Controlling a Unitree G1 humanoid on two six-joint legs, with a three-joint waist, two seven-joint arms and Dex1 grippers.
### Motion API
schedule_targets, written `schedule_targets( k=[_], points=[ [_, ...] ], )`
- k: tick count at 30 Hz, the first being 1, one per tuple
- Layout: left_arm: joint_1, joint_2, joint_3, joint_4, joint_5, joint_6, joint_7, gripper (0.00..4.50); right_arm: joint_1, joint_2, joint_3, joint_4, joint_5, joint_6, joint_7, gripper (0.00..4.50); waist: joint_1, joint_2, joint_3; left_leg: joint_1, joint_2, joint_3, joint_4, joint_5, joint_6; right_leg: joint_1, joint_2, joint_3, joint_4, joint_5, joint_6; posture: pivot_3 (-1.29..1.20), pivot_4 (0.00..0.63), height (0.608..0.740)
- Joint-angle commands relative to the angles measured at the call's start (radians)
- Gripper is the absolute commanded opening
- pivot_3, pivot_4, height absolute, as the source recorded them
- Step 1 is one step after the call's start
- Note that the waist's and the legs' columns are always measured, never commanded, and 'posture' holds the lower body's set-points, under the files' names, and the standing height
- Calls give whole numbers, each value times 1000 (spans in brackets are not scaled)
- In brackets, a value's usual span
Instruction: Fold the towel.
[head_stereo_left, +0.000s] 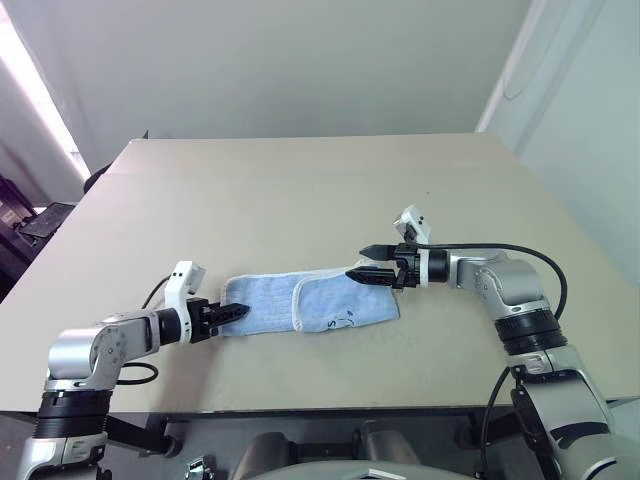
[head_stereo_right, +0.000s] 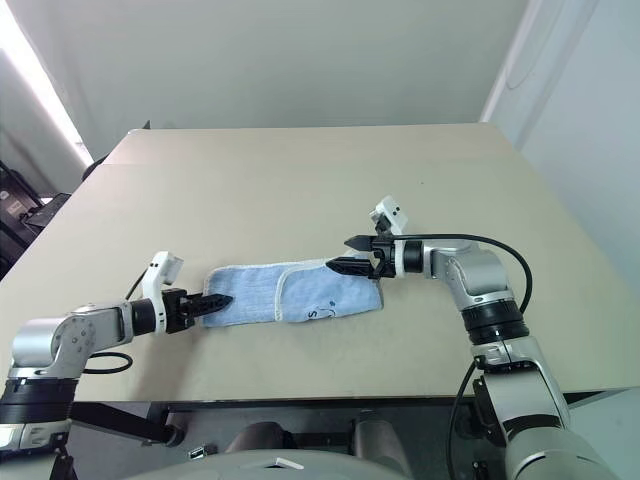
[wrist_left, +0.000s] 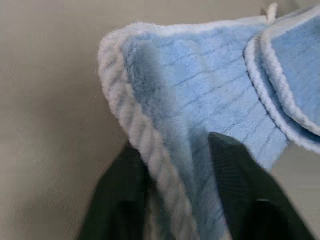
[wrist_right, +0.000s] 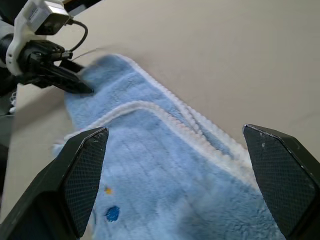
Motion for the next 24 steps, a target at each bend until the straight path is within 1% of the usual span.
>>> schedule_targets(
  k=[1,3,7,11,15,20,24],
  points=[
    [-17,-6,-19,-39,-20,10,-14,576,-28,9,-2,15,-11,-26,-7,4500,-3,-1,0,0,0,0,-1,0,0,0,0,0,-1,0,0,0,0,740],
    [-19,-6,-25,-42,-17,3,-16,16,-33,11,-3,24,-18,-32,-5,4500,-3,-1,1,-2,0,0,-1,0,0,-2,0,0,-1,0,0,0,0,740],
    [-20,4,-14,-33,-3,-10,-6,16,-42,10,-3,42,-30,-42,-2,4500,-4,-1,1,-2,1,0,-1,0,0,-3,1,0,-1,0,0,0,0,740],
    [-15,42,48,-34,-10,1,8,16,-38,5,-10,37,-27,-50,9,4500,-5,-1,1,-2,1,0,-1,0,0,-3,1,0,-1,0,0,0,0,740],
    [32,121,155,-64,-51,20,-24,16,-19,-12,-19,1,-10,-54,39,4500,-20,-2,2,-2,1,0,-2,0,0,-3,1,0,-1,0,0,0,0,740],
    [110,242,296,-3,-69,21,-76,16,-2,-21,-18,-6,-12,-55,42,4500,-39,-4,3,-2,2,1,-3,0,0,-4,1,0,-1,0,-1,0,0,740],
    [198,331,389,-7,-86,35,-143,16,-1,-21,-15,-1,-14,-57,47,4500,-49,-5,4,-2,2,0,-3,0,0,-4,0,0,-1,0,-1,0,0,740]
  ],
)
